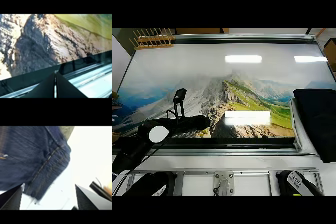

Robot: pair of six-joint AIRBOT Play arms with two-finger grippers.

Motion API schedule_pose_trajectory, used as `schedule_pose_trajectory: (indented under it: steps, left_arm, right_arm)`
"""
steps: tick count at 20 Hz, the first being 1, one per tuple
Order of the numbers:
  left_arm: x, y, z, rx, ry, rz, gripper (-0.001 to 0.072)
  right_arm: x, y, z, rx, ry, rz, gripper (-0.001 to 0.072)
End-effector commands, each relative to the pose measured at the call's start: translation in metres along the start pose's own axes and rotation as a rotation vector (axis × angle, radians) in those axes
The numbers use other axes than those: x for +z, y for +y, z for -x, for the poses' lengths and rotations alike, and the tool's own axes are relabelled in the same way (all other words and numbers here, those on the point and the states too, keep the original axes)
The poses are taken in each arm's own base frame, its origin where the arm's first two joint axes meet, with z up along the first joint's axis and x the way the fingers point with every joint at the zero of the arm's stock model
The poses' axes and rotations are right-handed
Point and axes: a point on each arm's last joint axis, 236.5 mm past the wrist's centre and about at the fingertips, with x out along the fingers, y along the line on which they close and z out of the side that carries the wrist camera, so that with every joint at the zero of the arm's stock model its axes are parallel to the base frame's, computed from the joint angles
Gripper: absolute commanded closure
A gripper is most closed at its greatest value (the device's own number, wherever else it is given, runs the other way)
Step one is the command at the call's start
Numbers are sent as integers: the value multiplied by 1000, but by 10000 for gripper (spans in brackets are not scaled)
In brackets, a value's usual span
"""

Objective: Fold the clothes and pants, and hang the long-sleeved shirts on hangers.

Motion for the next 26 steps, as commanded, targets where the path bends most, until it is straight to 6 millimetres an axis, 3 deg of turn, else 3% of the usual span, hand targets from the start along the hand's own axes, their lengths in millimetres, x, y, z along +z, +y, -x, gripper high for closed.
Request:
schedule_pose_trajectory:
  steps: [1, 2, 4, 5, 7, 9, 11, 14, 16, 17, 18, 19, 26]
  left_arm:
    - [0, 0, 0, 1, 0, 0, 693]
    - [0, 0, 0, 1, -1, 0, 693]
    - [0, 0, 0, 0, -1, 0, 693]
    - [0, 0, 0, 0, 0, 0, 693]
    - [0, 0, 0, 0, 0, 0, 693]
    - [0, 0, 0, 0, -1, 0, 693]
    - [0, 0, 0, 0, -1, 1, 693]
    - [0, 0, 0, 0, -1, 1, 693]
    - [0, 0, 0, -1, 0, 2, 693]
    - [0, 0, 0, -1, 0, 3, 693]
    - [0, 0, 0, -2, 1, 3, 693]
    - [0, 0, 0, -2, 0, 3, 693]
    - [0, 0, 0, -2, 1, 3, 693]
  right_arm:
    - [27, 13, 31, 93, -208, 29, 14]
    - [38, 32, 53, 184, -315, 40, 14]
    - [43, 90, 111, 458, -505, 103, 14]
    - [33, 124, 143, 611, -565, 173, 14]
    - [-5, 180, 187, 834, -589, 351, 15]
    - [-48, 222, 207, 965, -556, 519, 15]
    - [-84, 248, 204, 991, -515, 657, 15]
    - [-119, 271, 197, 1004, -457, 777, 16]
    - [-128, 278, 197, 1010, -440, 810, 25]
    - [-130, 279, 197, 1011, -437, 816, 189]
    - [-130, 279, 197, 1011, -438, 816, 487]
    - [-130, 279, 197, 1011, -438, 815, 699]
    - [-130, 279, 197, 1011, -438, 816, 684]
